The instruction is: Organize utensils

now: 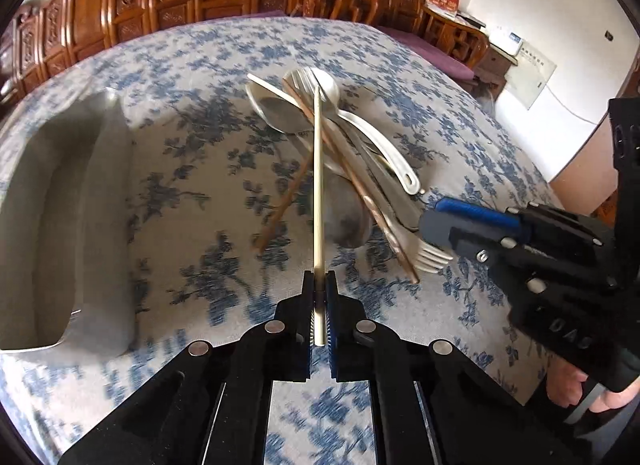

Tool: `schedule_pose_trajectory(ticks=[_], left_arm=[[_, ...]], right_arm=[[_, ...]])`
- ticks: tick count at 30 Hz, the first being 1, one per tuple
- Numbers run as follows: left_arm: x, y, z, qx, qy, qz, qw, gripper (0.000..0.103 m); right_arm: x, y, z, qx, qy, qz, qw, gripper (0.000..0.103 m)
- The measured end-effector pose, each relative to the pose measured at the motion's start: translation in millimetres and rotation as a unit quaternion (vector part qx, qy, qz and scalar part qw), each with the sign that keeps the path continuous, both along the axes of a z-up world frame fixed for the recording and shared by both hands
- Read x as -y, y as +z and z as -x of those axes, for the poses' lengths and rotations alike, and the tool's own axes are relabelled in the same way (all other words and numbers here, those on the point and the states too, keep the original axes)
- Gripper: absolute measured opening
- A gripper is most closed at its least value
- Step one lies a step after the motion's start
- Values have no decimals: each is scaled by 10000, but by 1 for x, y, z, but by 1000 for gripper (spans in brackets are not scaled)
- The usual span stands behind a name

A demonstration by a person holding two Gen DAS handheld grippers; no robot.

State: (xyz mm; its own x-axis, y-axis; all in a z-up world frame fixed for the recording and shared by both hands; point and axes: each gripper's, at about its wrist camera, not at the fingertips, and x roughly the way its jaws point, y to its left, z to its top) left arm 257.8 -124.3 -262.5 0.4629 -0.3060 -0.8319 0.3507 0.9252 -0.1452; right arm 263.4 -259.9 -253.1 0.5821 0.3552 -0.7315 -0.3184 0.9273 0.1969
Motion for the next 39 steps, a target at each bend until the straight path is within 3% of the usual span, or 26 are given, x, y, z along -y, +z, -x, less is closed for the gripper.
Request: schedule_pose_trajectory(ticks=[5,15,19,25,39], left_arm=[[-18,17,13,66,145,316,9994,4],[-28,37,30,264,231,396,9986,4],[-31,42,33,312,242,324,9987,4],[-44,55,36,460,290,278,9981,4],[-82,79,37,734,612,239,9951,4]], right_arm=[[-11,-10,-3,-161,141,149,9997,19],[-24,-22,-10,-236,191,693,9971,19],[-22,-23,-11,-213,142,802,9965,12],[-13,-20,-10,-265,65,587,9979,6],[-22,19,16,287,86,249,9992,6]])
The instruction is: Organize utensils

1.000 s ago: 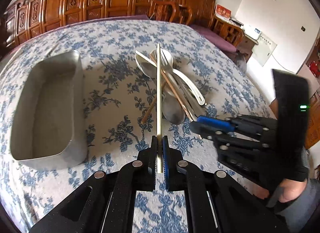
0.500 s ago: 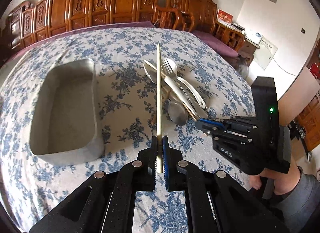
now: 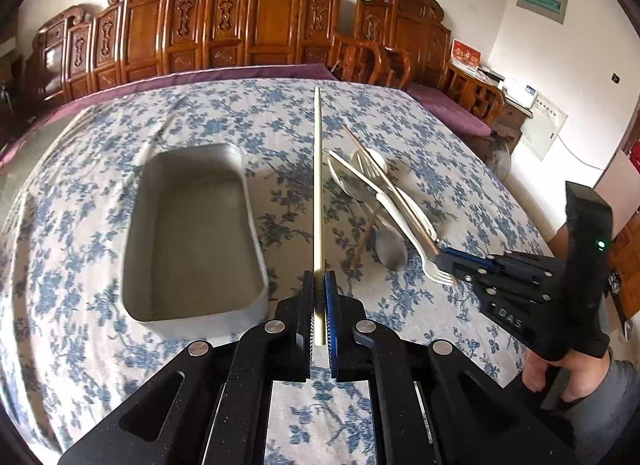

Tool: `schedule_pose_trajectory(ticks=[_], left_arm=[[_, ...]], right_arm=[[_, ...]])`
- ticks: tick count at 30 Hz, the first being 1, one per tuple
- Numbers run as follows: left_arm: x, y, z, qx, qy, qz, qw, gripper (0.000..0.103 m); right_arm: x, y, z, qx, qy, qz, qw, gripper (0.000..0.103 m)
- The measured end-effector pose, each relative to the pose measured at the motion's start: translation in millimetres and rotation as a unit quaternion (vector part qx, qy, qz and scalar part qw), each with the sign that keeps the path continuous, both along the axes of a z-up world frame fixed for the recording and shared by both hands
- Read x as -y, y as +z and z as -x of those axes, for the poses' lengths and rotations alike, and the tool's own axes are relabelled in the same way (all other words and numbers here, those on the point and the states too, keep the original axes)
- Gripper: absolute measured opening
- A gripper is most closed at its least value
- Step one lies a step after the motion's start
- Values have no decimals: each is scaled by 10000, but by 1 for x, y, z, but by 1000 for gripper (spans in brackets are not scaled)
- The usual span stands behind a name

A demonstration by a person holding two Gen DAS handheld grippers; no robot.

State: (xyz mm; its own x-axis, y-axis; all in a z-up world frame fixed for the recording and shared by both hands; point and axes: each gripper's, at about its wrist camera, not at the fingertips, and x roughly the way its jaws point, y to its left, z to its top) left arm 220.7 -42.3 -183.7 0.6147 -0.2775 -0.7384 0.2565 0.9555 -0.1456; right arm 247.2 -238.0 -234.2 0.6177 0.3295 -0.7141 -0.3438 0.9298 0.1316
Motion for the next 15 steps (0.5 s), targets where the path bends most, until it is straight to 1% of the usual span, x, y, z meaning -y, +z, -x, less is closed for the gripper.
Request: schedule_pose_trajectory(ticks=[4,9,15], left_arm=[[-14,5,-2,72,86,-51,9999,4],[-35,5,-8,84,218,-85,9997,4],[-65,-4,-19,-69,430,-95,9990,4]], right_arm=[[-10,18,7,181,5,84,9998,6],[-25,33,13,283,73,56,9996,6],[-47,47,11,351,220,78,9991,6]])
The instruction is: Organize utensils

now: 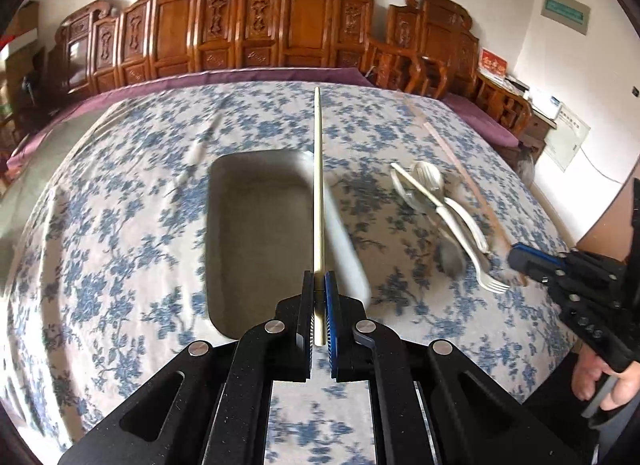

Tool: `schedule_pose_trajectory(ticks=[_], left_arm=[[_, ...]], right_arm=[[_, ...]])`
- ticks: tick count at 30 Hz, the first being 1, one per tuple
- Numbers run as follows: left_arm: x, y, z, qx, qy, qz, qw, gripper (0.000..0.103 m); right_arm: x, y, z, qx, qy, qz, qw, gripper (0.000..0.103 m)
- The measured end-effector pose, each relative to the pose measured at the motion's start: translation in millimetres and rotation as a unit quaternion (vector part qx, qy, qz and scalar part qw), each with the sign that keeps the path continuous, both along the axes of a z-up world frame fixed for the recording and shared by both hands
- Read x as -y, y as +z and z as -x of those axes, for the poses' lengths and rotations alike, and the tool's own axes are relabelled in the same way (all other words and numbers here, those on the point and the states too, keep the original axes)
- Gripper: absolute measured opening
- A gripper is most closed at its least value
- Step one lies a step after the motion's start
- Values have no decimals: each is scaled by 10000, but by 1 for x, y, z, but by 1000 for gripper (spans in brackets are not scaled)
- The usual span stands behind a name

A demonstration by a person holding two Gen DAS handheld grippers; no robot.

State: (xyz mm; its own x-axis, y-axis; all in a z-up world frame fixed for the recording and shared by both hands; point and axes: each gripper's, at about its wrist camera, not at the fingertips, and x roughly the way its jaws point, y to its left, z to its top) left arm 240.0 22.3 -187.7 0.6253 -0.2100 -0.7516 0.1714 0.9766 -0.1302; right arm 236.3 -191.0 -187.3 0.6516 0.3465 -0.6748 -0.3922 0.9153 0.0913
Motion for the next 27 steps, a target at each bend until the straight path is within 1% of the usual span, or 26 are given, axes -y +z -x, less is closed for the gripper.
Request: schedule_pose_trajectory(ticks=[2,6,9,18,21,23,27], left_arm=[[-9,-6,-5,-116,89,82,9999,4],[-21,-18,-10,-267,220,99,9994,4],[-28,-25,-15,-360,295,181,9988,4],[-33,-35,-27,-417,423,160,9981,5],[-38,-34,-27,-397,442,260,9979,5],[-41,-32,-27,-335,469,272,9980,7],[-52,-23,-24,-166,587,264,9978,19]], right_arm=[[-7,3,-1,9,51,-11,10000,6],[-20,4,-3,-11,130,-13,9999,6],[-32,2,-2,-44,218,6,9998,6],[-55,-6,-6,-171,393,58,9991,6],[-61,-7,-9,-227,432,79,9988,6],[-63,-7,-12,-261,449,67,9986,6],[-73,-8,-20,-411,477,-20,9980,6]])
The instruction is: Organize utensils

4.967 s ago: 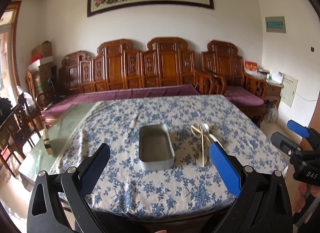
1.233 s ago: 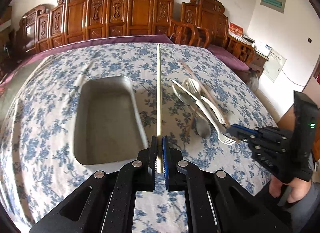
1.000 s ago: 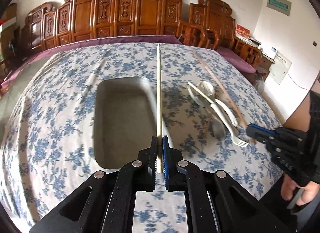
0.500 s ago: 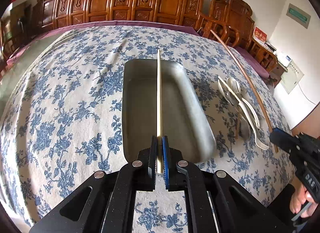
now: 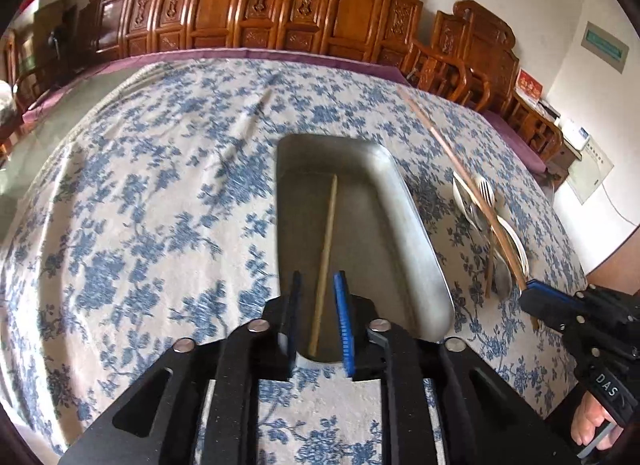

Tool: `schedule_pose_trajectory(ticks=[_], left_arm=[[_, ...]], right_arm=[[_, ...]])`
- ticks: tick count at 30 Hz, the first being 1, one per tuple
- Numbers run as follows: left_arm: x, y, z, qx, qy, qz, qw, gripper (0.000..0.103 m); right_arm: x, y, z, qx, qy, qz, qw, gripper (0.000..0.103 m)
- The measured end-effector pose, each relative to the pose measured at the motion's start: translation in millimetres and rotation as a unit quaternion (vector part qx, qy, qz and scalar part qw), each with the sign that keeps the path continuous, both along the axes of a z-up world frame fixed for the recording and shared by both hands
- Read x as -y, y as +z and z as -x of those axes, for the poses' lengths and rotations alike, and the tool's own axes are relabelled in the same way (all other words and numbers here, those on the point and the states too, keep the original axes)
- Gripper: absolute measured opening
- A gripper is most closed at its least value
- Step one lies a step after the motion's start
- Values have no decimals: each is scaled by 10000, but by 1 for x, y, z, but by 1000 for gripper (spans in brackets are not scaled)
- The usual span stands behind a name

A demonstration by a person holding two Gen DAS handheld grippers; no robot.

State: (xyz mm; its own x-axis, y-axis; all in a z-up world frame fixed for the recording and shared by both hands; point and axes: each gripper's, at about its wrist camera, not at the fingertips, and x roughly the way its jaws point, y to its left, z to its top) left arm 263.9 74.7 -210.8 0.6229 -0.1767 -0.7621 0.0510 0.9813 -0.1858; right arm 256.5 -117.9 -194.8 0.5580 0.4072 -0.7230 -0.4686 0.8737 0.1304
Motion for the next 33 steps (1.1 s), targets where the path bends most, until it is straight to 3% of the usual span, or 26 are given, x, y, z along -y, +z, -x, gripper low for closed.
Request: schedule_pose_trajectory(ticks=[7,15,25,33], left_arm=[[-16,9,6,218,235,-285,9991,36],[-29,13,7,300,386,-248,9985,57],[-29,15,8,325,423,-297,9981,60],[-29,16,8,367,438,-296,9979,63]], right_arm=[[-27,-10,-18,-281,94,-57,9995,6],[-52,-25,-39,-540,136,41,9984,6],[-63,-43,-45,-746,179,260,9967,6],[-65,-45,-48,-703,266,163,9970,7]])
